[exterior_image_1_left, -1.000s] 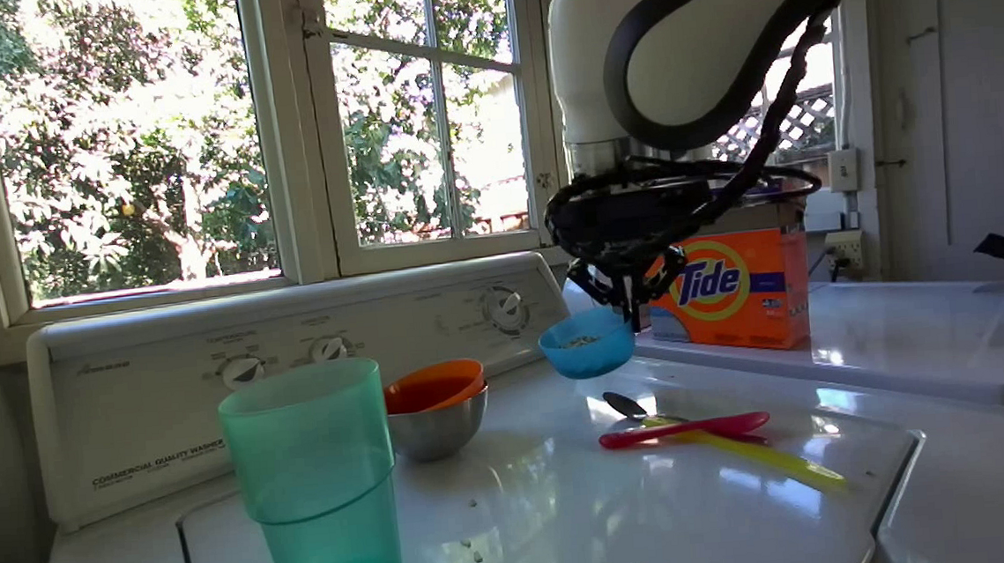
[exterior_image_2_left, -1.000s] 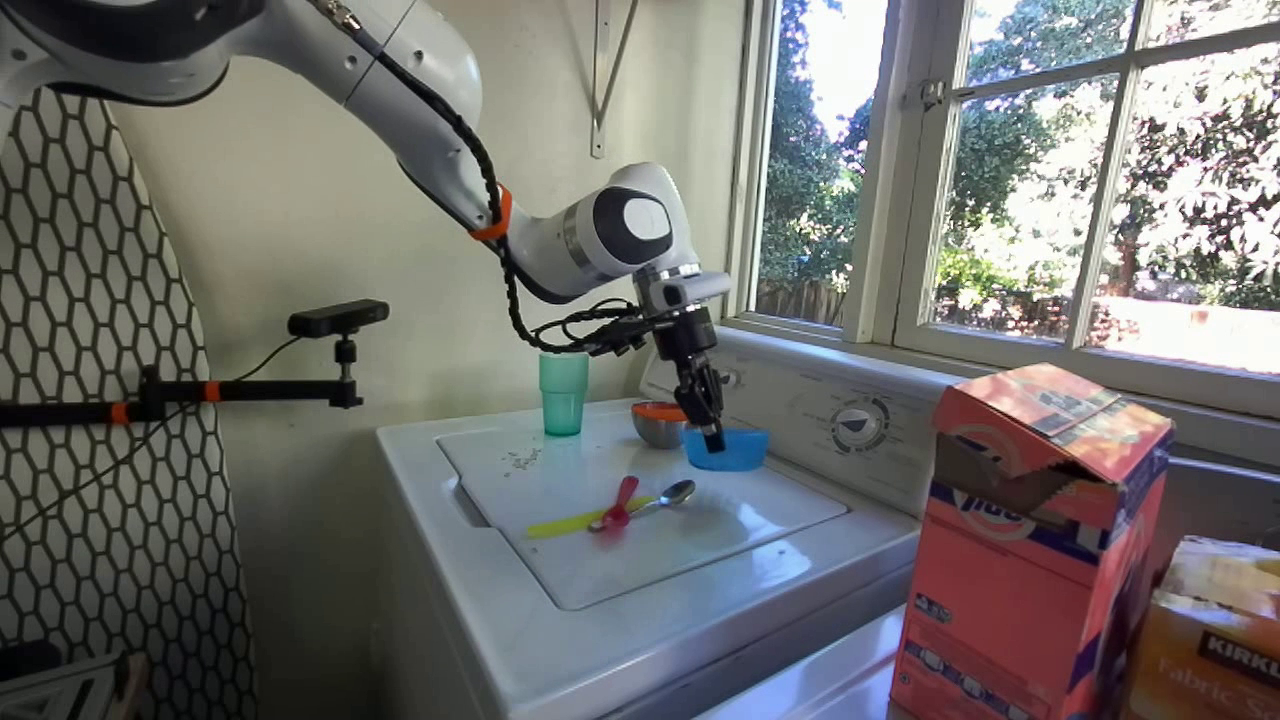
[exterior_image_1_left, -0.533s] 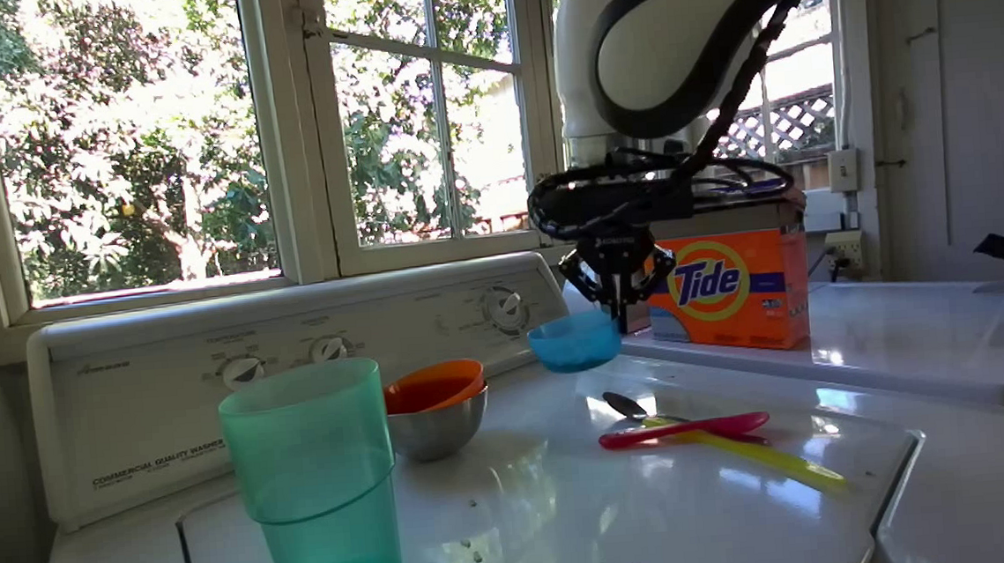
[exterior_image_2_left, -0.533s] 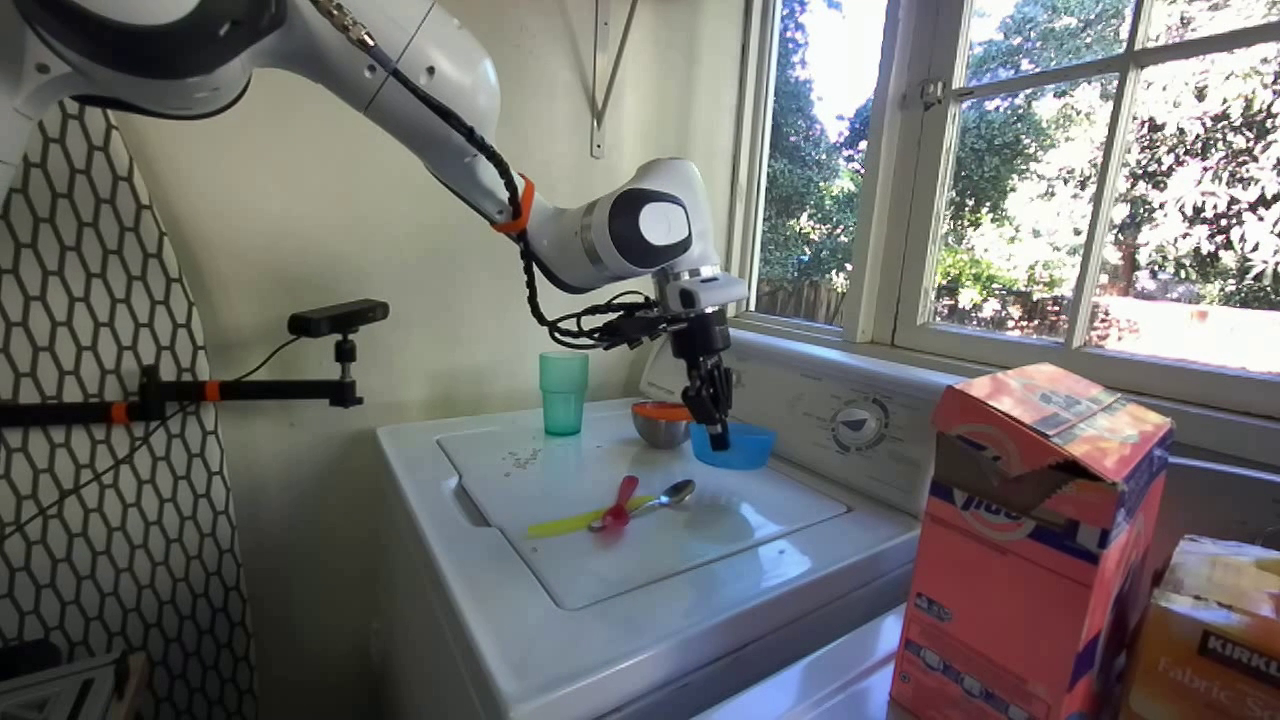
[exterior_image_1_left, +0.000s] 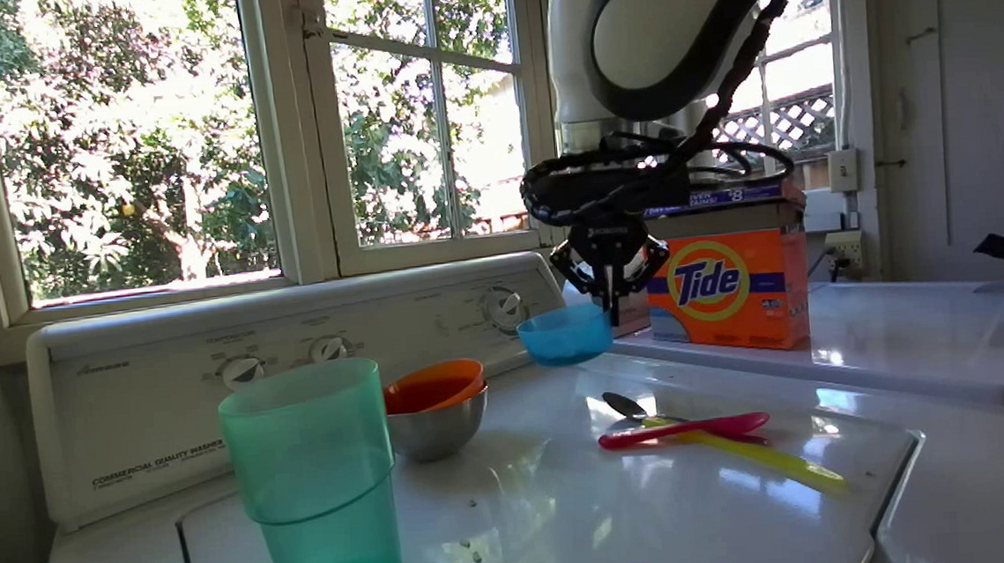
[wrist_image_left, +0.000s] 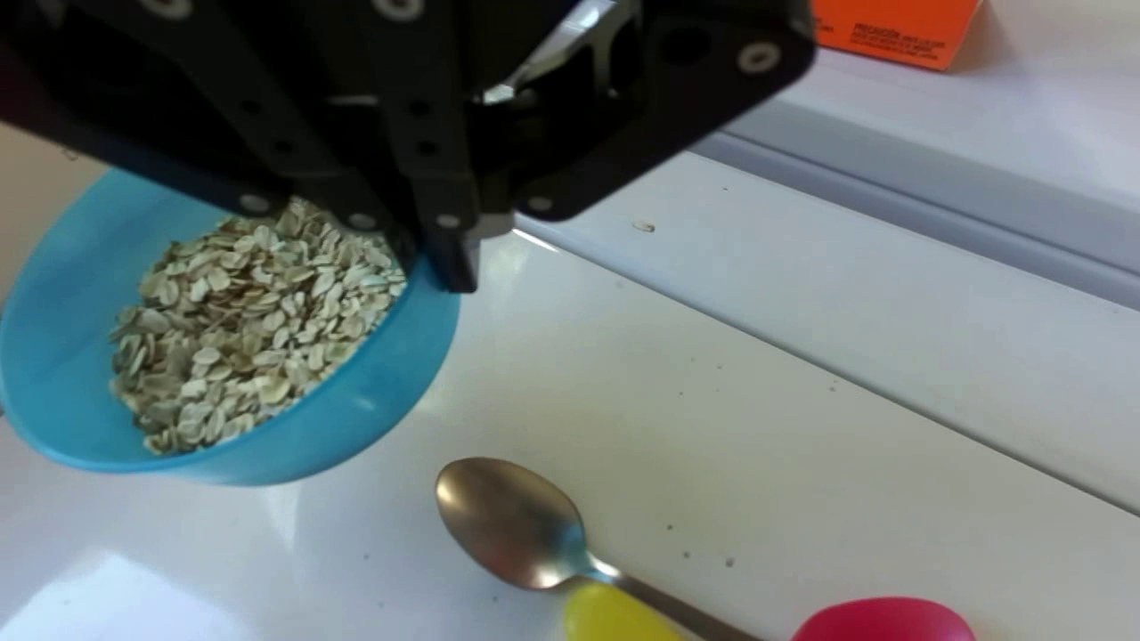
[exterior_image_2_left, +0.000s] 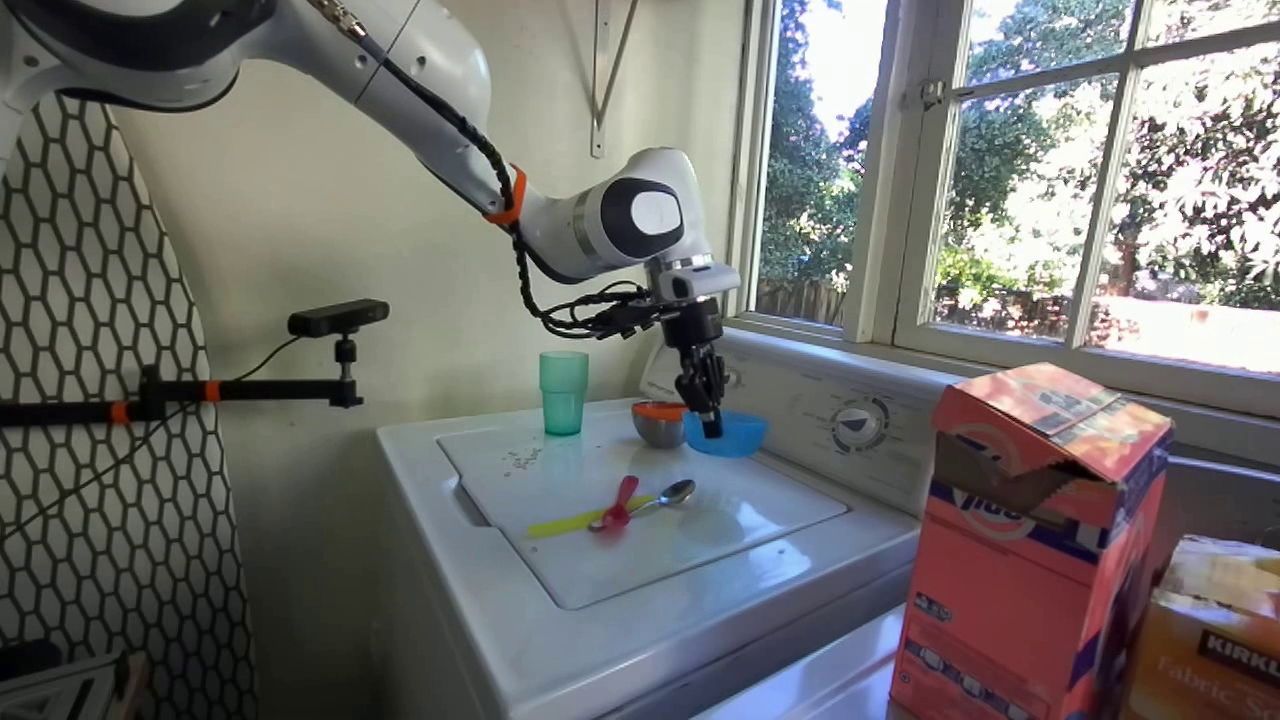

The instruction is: Pour the contents from the blue bowl into the silver bowl

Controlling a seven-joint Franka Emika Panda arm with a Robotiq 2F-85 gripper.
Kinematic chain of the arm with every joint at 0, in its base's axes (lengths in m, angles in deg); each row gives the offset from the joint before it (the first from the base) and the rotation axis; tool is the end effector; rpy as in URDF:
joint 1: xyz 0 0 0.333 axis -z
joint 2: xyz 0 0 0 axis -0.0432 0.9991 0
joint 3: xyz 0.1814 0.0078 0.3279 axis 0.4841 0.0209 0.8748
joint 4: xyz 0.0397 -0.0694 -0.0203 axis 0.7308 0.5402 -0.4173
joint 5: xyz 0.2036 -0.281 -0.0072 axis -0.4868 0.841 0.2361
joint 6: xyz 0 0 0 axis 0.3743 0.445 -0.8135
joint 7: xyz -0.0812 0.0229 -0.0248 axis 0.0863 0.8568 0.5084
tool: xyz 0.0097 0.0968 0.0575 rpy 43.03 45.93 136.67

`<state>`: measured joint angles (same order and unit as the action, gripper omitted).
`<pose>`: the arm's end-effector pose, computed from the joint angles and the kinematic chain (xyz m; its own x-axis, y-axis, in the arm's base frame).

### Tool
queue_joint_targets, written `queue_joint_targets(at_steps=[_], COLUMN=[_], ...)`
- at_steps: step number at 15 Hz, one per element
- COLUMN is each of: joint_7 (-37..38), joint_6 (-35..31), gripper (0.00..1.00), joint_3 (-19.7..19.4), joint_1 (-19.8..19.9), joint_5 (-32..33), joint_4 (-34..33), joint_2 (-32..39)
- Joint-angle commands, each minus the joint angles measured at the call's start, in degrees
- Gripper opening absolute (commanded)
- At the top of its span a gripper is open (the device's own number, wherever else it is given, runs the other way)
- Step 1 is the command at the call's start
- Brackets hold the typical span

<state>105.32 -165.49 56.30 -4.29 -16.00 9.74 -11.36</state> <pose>0.6389 0.0355 0.4963 0.5279 -0.7933 0.3033 -0.8172 -0.5717 -0.0731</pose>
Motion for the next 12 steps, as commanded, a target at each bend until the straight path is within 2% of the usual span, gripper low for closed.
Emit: queue_joint_targets(at_steps=[1, 4, 7, 12], joint_7=[-2.3, -0.5, 0.6, 5.7], joint_6=[-0.8, 2.6, 4.9, 15.4], gripper=[0.01, 0.01, 0.01, 0.01], joint_3=[1.0, 1.1, 2.6, 3.9], joint_1=[-2.0, -5.0, -7.0, -11.2], joint_5=[2.5, 8.0, 10.6, 22.1], joint_4=[-0.4, -1.8, -3.8, -8.8], joint_2=[-1.6, -3.1, -3.7, -1.2])
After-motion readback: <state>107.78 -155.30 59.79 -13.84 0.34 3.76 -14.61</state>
